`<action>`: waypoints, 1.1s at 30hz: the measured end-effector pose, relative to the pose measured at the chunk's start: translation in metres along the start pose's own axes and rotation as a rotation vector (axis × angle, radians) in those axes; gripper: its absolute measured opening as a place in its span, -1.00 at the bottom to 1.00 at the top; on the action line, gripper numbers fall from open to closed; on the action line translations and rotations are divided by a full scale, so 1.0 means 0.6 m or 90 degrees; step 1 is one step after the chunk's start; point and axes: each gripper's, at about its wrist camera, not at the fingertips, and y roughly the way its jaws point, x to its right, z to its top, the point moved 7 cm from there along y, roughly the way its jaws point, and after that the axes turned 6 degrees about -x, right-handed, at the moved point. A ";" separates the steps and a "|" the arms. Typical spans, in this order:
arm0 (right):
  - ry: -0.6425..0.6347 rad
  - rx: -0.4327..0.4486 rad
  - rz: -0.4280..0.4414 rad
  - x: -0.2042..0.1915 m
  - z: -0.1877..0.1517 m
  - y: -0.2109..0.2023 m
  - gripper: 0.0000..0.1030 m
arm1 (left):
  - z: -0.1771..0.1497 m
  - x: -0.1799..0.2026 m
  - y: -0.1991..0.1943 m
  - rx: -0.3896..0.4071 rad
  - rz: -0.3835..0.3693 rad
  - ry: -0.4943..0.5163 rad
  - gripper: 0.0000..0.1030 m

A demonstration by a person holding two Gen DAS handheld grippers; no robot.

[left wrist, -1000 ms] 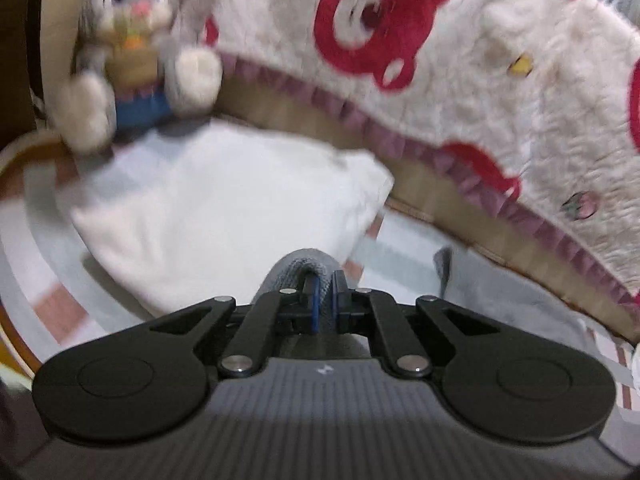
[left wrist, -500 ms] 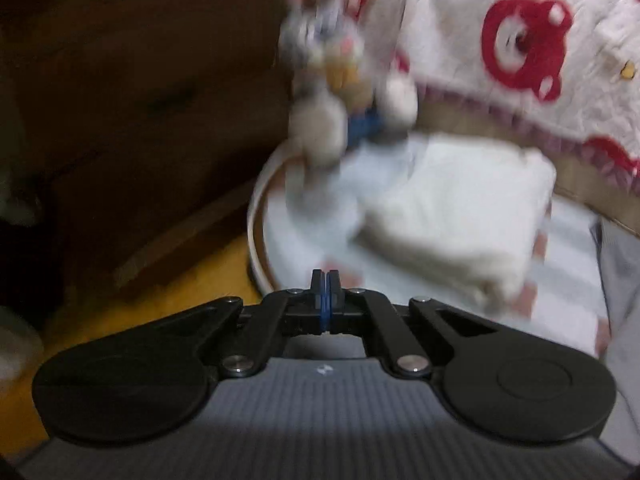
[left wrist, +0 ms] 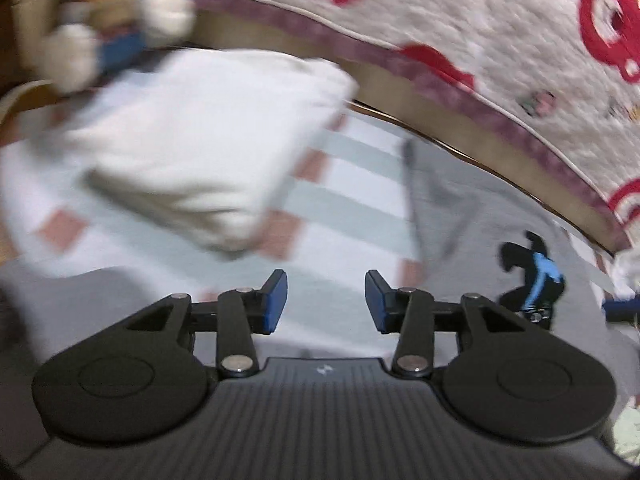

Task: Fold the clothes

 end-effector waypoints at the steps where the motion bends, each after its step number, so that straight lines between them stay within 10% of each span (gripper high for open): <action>1: 0.013 0.006 -0.038 0.045 0.010 -0.010 -0.01 | 0.011 0.024 0.030 -0.013 -0.019 -0.001 -0.07; 5: 0.049 0.044 -0.170 0.207 0.056 -0.028 0.03 | 0.061 0.093 0.147 -0.060 -0.115 -0.053 -0.04; 9: 0.007 0.085 -0.298 0.323 0.089 -0.023 0.03 | 0.107 0.122 0.252 -0.082 -0.104 -0.103 -0.04; 13: 0.102 0.115 -0.315 0.414 0.087 0.002 0.04 | 0.145 0.154 0.329 -0.093 -0.114 -0.066 -0.03; 24: 0.553 0.055 -0.031 0.577 0.016 0.090 0.11 | 0.229 0.202 0.440 -0.134 -0.200 -0.040 0.05; 33: 0.498 0.132 -0.074 0.551 0.037 0.114 0.60 | 0.231 0.255 0.474 -0.181 -0.173 -0.081 0.21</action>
